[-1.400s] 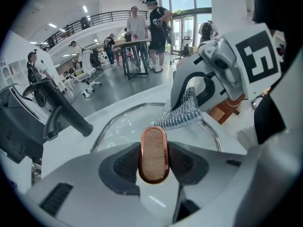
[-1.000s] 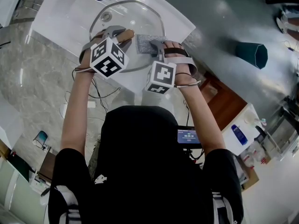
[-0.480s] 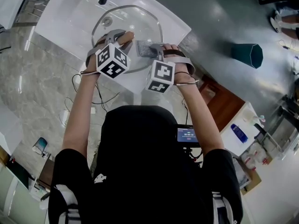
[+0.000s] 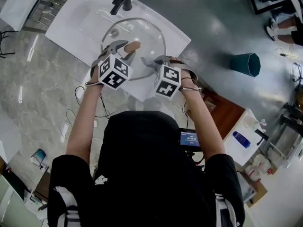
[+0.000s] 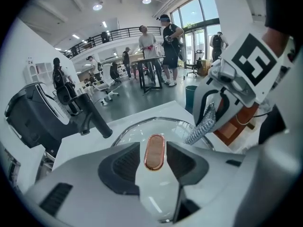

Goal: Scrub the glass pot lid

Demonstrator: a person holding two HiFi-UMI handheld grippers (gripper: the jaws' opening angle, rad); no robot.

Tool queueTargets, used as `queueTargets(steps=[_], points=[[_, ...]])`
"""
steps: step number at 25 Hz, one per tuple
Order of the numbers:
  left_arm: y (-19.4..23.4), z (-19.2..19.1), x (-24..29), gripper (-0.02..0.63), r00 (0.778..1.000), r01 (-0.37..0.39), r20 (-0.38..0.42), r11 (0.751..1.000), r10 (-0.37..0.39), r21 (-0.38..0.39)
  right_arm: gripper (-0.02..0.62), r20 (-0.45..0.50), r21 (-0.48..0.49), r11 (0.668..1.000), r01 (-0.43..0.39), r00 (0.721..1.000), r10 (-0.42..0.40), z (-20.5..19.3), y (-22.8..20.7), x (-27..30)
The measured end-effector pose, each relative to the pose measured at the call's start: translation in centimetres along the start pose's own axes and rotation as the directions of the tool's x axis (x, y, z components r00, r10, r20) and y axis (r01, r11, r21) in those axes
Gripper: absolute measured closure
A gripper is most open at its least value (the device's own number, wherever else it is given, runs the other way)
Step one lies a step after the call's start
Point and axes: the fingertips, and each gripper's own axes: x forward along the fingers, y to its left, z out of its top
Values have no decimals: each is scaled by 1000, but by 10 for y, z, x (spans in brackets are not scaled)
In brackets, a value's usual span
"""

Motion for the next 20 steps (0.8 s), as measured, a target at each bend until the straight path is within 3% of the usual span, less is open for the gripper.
queueTargets(steps=[5,12,16,20], points=[[1,10,-30,437,999,-3,44,1000,3,-22,522,73,161,987,5,997,-17,12,-10,-23],[-4,29,-71,458,993,-4,121,997,13,-71,522,151,271,960,73,982,-117,29,-25,-64],[0,49,-97,503,986,-20,164,997,32,-74,522,245,332,936,118,948,-206,52,-43,-101],[2,73,-122,552,973,-50,223,997,63,-63,523,326,355,915,193,892,-315,77,-59,-147]])
